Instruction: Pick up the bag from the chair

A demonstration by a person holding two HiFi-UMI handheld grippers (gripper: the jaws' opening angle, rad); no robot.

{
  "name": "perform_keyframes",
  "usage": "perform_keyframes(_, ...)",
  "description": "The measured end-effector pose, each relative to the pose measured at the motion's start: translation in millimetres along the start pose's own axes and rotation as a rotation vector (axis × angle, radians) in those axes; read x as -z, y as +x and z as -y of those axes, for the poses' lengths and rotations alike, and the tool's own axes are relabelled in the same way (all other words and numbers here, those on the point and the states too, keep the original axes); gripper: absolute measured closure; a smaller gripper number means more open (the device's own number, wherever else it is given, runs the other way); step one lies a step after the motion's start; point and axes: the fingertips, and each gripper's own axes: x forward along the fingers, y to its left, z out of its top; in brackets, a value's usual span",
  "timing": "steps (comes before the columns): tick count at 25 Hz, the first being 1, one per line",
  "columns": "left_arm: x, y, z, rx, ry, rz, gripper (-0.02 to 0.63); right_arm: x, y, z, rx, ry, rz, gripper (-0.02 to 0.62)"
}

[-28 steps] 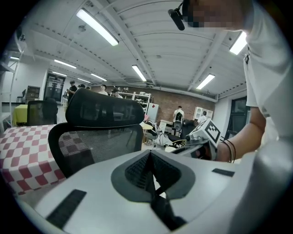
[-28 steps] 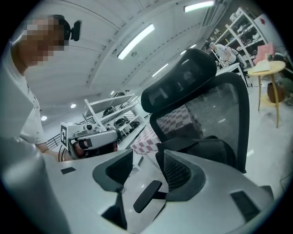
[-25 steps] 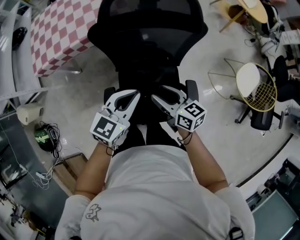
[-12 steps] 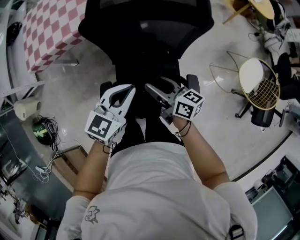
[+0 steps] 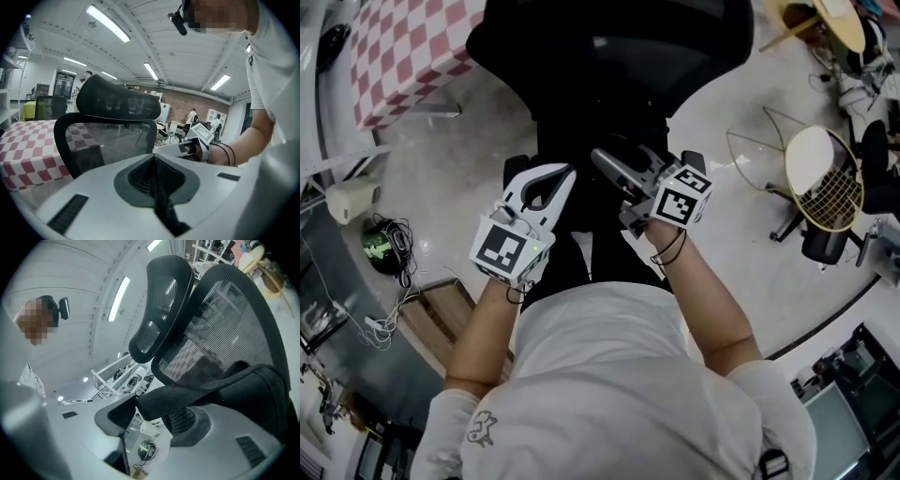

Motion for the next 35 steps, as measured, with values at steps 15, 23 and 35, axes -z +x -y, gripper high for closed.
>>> perform_keyframes(15, 8.3, -8.8, 6.8, -0.017, -0.022, -0.003, 0.594, -20.6, 17.1, -9.8, -0.07, -0.017, 0.091, 0.537)
perform_keyframes(23, -2.5, -30.2, 14.1, -0.037, -0.012, 0.031, 0.594, -15.9, 13.1, -29.2, -0.125, -0.018, 0.076, 0.56)
perform_keyframes(35, -29.2, -75.2, 29.6, -0.068, 0.019, 0.072, 0.594, -1.5, -11.3, -70.6, -0.12, -0.006, 0.074, 0.56)
